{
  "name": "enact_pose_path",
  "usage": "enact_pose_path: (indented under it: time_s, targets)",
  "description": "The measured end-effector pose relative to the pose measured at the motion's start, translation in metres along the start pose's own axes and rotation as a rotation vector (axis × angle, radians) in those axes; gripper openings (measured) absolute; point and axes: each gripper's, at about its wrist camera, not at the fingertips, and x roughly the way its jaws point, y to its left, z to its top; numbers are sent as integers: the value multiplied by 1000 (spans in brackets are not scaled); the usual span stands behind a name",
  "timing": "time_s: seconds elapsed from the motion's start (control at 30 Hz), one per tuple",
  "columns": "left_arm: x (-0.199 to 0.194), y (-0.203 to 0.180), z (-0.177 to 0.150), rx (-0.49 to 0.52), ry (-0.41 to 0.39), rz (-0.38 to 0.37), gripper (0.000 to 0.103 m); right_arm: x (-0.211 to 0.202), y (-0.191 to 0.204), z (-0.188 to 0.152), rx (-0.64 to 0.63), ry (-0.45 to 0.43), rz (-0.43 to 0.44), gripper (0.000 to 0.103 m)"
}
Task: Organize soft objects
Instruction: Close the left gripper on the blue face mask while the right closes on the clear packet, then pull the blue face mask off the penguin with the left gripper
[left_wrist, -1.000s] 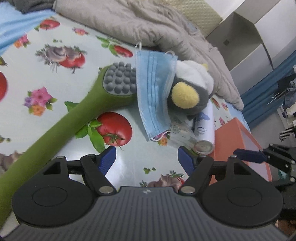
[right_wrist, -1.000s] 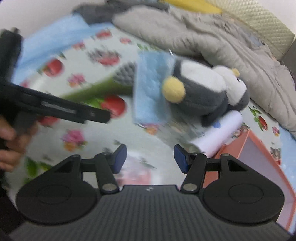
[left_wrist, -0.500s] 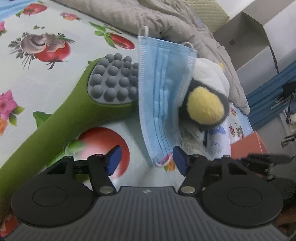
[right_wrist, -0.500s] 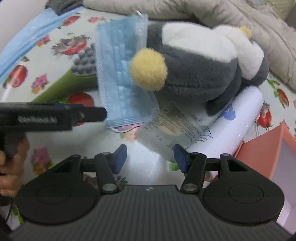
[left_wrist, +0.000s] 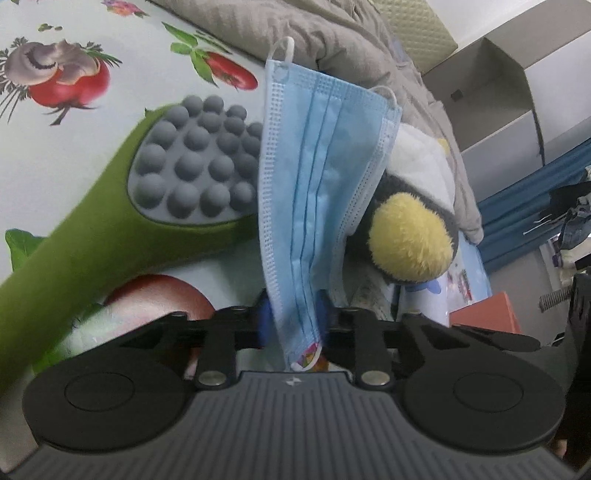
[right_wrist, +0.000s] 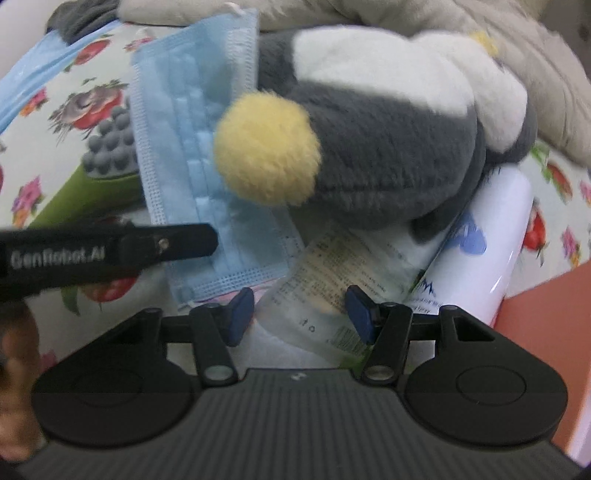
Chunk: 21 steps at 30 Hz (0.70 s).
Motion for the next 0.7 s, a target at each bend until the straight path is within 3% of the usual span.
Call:
enact_pose_path:
  time_s: [0.1,0.23,0.4,0.5,0.7]
  targets:
    - [4,-4,-3,20,15,25,4,0,-1,1,17,3,-11,46]
    - [2,-13,-8,69,25,82,2,0,-11,3,53,4,-3,34]
    - [-9,-18,-11,58,19,71,1,-9,-14,1,89,-10,17,13]
    - [-23,-22,-15,61,5,59,1,-17,-9,-2,95,-15,26,7]
    - [-53,-24,-20,34,10,17,1,-45,4,-13,82,-60,40,6]
